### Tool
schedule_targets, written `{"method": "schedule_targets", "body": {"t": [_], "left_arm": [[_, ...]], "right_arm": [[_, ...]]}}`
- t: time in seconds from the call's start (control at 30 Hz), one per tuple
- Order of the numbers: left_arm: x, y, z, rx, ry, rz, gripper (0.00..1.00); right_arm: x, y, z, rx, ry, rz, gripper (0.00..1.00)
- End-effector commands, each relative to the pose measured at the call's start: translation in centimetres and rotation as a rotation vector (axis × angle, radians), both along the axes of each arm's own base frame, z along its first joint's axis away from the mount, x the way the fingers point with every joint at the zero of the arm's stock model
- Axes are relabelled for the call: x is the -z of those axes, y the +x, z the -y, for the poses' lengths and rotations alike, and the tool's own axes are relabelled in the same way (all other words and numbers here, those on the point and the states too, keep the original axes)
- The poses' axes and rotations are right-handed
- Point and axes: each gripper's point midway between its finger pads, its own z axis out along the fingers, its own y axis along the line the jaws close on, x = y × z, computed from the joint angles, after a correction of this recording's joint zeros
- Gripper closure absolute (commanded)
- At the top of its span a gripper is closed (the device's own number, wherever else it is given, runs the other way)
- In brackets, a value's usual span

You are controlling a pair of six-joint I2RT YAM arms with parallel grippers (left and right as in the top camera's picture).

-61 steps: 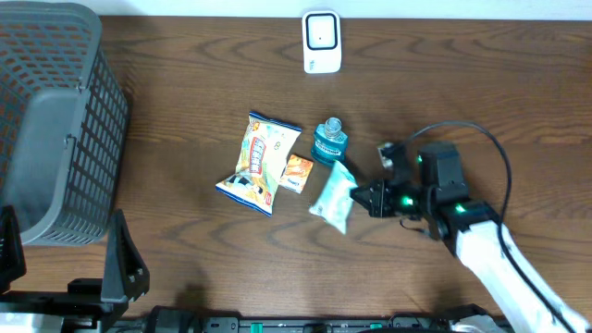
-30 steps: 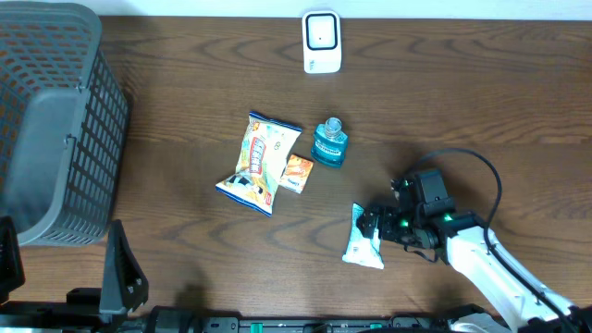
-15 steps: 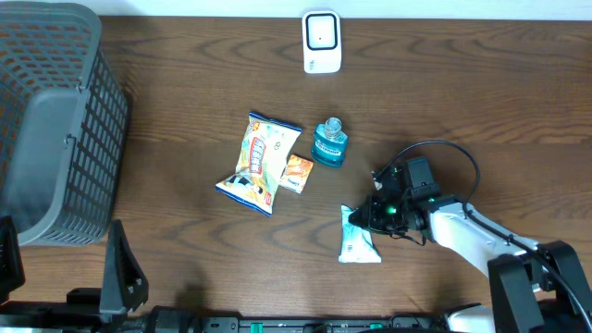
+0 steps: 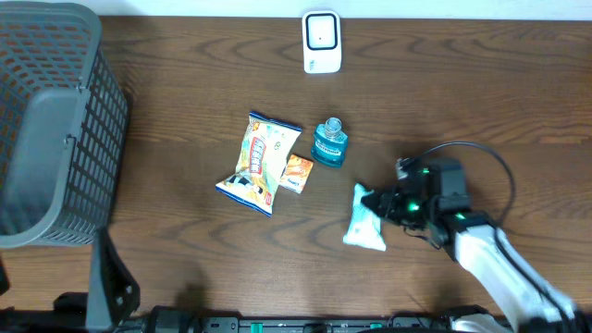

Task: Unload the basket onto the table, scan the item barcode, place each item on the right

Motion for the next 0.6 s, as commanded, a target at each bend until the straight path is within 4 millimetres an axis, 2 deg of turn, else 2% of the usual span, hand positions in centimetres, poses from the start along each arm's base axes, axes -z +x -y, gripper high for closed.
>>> {"method": "schedule_targets", "body": {"t": [0.0, 0.1, 0.2, 0.57], "left_arm": [[-0.6, -0.8, 0.0, 0.008, -0.006, 0.033, 0.02], [-0.6, -1.2, 0.0, 0.008, -0.006, 0.037, 0.02], [-0.3, -2.2, -0.1, 0.009, -0.007, 0.044, 0.02], [0.0, -8.3, -0.8, 0.000, -0.005, 0.172, 0.02]], "right_arm": [[-3.6, 0.5, 0.2, 0.113, 0.100, 0.013, 0.99], [-6.7, 0.2, 0.2, 0.152, 0.155, 0.071, 0.99], [-8.6, -0.5, 0.3, 0.185, 0.198, 0.085, 0.99], [-12.3, -3.5, -0.5, 0.115, 0.280, 0.158, 0.98]]}}
